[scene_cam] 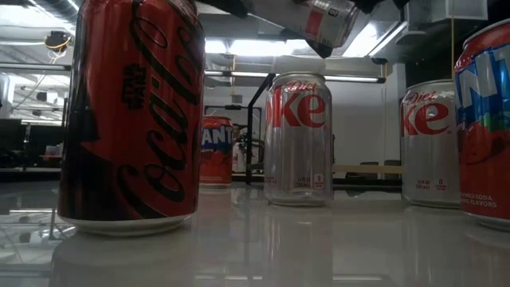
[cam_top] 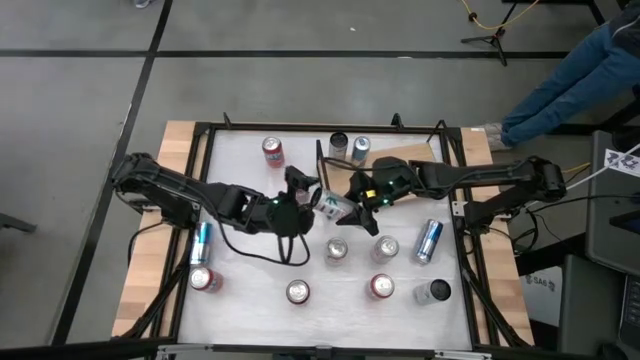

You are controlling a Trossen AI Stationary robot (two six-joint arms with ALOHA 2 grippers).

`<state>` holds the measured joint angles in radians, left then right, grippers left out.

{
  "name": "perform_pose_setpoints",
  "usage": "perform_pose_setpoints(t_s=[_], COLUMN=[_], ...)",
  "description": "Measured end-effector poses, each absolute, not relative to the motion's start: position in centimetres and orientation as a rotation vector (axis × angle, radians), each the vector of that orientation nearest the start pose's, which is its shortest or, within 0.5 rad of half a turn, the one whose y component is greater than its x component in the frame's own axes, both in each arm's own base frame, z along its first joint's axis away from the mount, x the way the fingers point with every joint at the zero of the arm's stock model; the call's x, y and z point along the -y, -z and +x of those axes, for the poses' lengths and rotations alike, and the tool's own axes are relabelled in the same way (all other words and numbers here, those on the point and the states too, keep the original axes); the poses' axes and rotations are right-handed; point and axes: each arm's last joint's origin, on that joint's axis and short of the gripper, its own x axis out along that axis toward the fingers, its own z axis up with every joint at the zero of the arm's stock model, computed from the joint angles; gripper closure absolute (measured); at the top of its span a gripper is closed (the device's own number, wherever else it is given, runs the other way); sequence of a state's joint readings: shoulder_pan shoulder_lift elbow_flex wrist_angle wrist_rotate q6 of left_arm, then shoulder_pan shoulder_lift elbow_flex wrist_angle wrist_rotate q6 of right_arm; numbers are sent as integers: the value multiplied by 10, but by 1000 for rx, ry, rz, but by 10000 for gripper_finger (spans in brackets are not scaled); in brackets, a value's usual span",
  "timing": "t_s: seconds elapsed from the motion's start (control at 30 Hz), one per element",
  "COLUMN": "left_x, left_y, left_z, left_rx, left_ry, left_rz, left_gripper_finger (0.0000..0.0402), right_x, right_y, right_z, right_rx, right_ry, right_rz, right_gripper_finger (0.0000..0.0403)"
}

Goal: Place canned beverage on shelf
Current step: Put the top white black soda can on the shelf aligned with the other white black soda can

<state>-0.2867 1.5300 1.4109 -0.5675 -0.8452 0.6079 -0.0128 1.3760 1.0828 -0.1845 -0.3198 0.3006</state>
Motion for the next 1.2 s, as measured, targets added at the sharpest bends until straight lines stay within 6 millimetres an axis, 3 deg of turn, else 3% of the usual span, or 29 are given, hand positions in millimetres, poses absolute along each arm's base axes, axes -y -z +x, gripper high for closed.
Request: perform_pose_setpoints(t_s=[0.17, 0.53, 0.77, 0.9, 1.2], left_x=[68, 50, 36, 22, -6], left_y=[-354, -369, -369, -369, -378], left_z=[302, 261, 262, 266, 275], left_rx=[-732, -774, -779, -783, -668], left_ry=[-358, -272, -310, -247, -306], left_rz=[849, 454, 334, 233, 153], left_gripper_finger=[45, 49, 49, 49, 49], right_x=[-4, -2, -1, 0, 0], right_y=[-313, -325, -325, -325, -324], right_z=[300, 291, 292, 292, 292], right_rx=[-481, -423, -414, -411, -409], right_ry=[-209, -157, -110, -104, -109], right_rz=[328, 244, 159, 125, 100], right_gripper_finger=[163, 164, 164, 164, 154])
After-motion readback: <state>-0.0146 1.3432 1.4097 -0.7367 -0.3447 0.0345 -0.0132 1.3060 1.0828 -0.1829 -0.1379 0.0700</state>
